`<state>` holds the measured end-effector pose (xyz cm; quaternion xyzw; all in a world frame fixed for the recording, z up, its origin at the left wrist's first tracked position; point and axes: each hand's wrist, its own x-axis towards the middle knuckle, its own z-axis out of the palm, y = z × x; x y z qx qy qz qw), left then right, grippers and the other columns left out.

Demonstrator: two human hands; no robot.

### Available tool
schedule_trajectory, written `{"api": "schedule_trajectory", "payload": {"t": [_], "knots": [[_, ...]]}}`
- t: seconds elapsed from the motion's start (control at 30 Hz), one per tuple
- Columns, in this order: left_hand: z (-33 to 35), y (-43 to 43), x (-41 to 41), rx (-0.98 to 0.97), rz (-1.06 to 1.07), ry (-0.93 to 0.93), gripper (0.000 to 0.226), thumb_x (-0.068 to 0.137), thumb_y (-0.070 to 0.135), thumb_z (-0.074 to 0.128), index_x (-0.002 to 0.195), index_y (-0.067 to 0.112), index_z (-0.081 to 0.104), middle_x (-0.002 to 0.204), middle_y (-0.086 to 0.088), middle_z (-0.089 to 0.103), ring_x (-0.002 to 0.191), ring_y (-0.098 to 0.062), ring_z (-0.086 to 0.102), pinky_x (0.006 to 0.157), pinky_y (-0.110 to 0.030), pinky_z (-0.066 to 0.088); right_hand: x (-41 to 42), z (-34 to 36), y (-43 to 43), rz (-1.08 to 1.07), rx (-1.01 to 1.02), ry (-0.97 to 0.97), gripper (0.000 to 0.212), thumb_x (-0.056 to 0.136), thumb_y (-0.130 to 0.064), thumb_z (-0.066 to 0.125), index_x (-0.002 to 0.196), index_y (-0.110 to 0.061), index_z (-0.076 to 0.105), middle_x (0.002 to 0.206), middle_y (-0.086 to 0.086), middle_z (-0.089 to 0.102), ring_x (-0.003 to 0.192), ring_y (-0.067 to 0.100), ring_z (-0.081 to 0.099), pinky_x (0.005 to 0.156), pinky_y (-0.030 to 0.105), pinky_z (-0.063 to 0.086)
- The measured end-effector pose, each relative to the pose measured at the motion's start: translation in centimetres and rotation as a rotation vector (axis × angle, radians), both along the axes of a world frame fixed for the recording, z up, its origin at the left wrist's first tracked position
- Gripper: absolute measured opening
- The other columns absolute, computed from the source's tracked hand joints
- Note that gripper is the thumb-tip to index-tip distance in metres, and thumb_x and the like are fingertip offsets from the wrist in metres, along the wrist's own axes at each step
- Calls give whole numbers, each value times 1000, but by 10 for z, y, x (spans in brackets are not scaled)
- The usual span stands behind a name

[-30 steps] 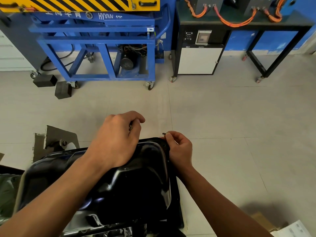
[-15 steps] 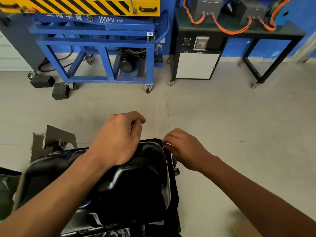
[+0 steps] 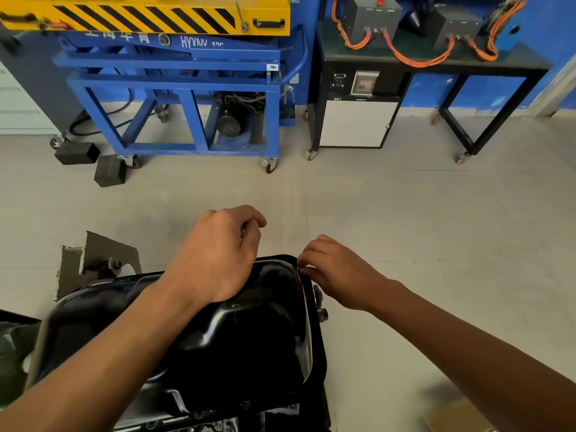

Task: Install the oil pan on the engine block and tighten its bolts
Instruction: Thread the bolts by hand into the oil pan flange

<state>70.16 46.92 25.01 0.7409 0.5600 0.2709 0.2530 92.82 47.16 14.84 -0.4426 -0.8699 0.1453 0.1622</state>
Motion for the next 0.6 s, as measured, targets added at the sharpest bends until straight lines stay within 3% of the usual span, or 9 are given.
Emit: {"api": "schedule_trajectory", "payload": {"t": [0.27,0.43,0.6], "knots": [[1,-1,0,5,-7,5,26,100,10,45,102,14,71,38,8,43,38,-15,39,46,-17,34,-14,17,3,-14,-93,-178,27,104,-27,47,113,-13,68,101,3,61,98,20,49,80,37,45],[0,-1,0,4,1,4,26,100,13,45,103,16,71,40,11,45,40,-11,42,48,-19,34,-26,24,1,-109,-141,-247,27,101,-25,45,90,-8,63,82,5,56,80,23,50,66,39,42],[1,0,0,17,-6,13,26,99,11,45,101,15,71,40,13,47,42,-11,45,49,-14,32,-31,22,-3,-196,-140,-239,29,99,-27,47,74,-12,45,66,-1,41,64,23,43,52,33,22]]}}
